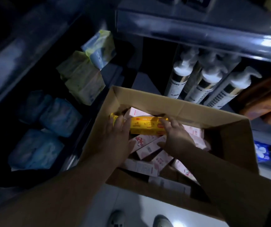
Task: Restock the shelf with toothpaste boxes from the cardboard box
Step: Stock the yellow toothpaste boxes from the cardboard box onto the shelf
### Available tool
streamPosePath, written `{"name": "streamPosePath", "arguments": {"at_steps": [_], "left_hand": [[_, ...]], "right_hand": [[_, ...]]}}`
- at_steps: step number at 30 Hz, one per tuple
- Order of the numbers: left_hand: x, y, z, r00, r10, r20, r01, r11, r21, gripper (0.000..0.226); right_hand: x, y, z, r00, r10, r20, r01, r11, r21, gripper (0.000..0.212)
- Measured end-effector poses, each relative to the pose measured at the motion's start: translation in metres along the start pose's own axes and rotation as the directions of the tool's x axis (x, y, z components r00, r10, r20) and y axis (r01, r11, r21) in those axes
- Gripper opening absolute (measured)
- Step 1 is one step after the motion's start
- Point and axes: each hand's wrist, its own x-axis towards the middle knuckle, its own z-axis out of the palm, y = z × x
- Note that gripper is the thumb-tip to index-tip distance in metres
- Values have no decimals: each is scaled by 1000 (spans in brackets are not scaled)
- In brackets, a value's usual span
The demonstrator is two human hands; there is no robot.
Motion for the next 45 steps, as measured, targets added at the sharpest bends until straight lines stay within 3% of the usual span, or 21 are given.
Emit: {"name": "streamPosePath", "arguments": {"at_steps": [3,7,10,16,25,30,35,40,45], "left_hand": [[7,-3,9,1000,-2,28,2,1000,5,79],[10,-7,21,995,-66,69,64,998,25,76],[12,-5,27,977,-133,165,129,991,32,77],[17,5,26,962,-164,220,180,982,-57,75],[12,7,24,980,-192,56,198,972,-127,79],[9,7,22,949,-267,171,289,950,-120,62],[6,-1,23,960,-221,173,231,972,-44,47],[1,-3,17,977,-202,65,208,972,-105,36],[-17,2,-9,979,-189,-78,164,954,-251,48]], "right_hand": [[19,4,12,1000,-20,-11,20,1000,-12,87],[27,3,23,991,-37,-130,31,998,-50,66],[26,7,29,990,-53,-129,50,998,-30,55],[20,9,26,990,-64,-127,67,997,24,55],[17,2,17,988,-54,-148,64,996,65,54],[14,-1,19,988,-41,-148,56,993,99,56],[2,2,18,991,-42,-129,56,993,106,62],[-10,4,8,995,-28,-99,35,997,75,62],[-36,1,-11,993,-6,-122,18,995,98,61]]}}
